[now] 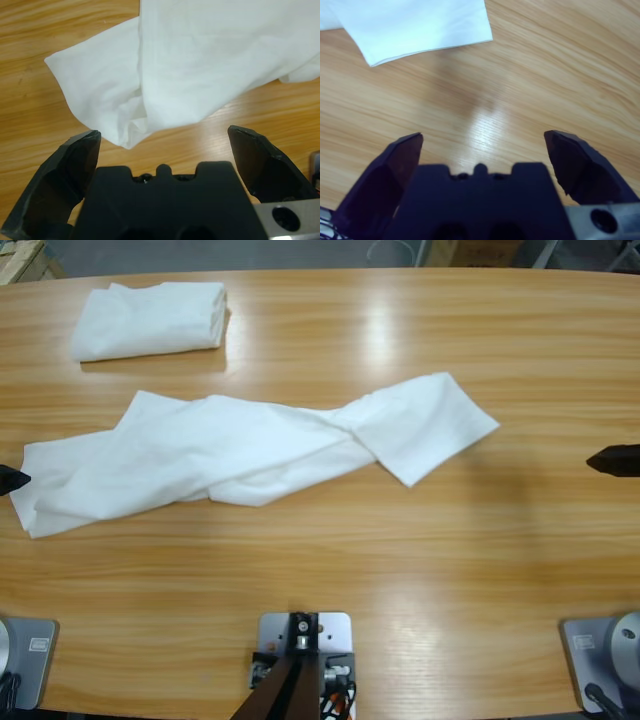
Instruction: Fold clothes
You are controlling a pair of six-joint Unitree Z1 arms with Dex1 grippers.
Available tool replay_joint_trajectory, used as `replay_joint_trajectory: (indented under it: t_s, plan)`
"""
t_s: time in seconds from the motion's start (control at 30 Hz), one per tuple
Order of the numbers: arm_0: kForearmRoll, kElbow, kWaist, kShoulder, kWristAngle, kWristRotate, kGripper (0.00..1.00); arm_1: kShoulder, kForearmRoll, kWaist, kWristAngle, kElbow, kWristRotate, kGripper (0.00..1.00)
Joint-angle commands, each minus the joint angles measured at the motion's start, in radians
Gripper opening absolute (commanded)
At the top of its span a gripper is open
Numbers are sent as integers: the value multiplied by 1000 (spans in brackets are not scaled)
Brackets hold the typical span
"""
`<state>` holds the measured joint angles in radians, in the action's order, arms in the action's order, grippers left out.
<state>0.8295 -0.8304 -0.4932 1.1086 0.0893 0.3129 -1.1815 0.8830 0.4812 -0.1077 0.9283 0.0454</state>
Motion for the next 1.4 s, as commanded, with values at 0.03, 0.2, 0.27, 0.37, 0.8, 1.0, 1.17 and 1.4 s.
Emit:
replay_joint_trajectory:
  t_s: [0.03,0.2,0.27,0.37,0.8,1.0,1.17,1.4]
  plan:
    - [-12,33,-8,-1,17,12,1000,-13,-12,-10,17,-28,-18,987]
    - [-11,35,-8,-15,52,36,1000,-21,-12,-10,30,-28,-18,991]
    - [-10,39,-8,-33,73,56,1000,-21,-13,-9,51,-25,-27,992]
    - [-11,34,-5,-21,69,55,1000,-17,-15,-6,60,-9,-30,998]
    - [-141,-217,119,399,-89,40,806,-281,59,32,130,208,34,904]
    - [-211,-263,168,643,-86,-75,927,-322,47,34,163,211,38,904]
    - [-211,-363,188,759,-28,-109,913,-403,3,35,190,224,39,899]
    - [-210,-468,193,891,-28,-104,889,-498,-29,36,206,261,40,895]
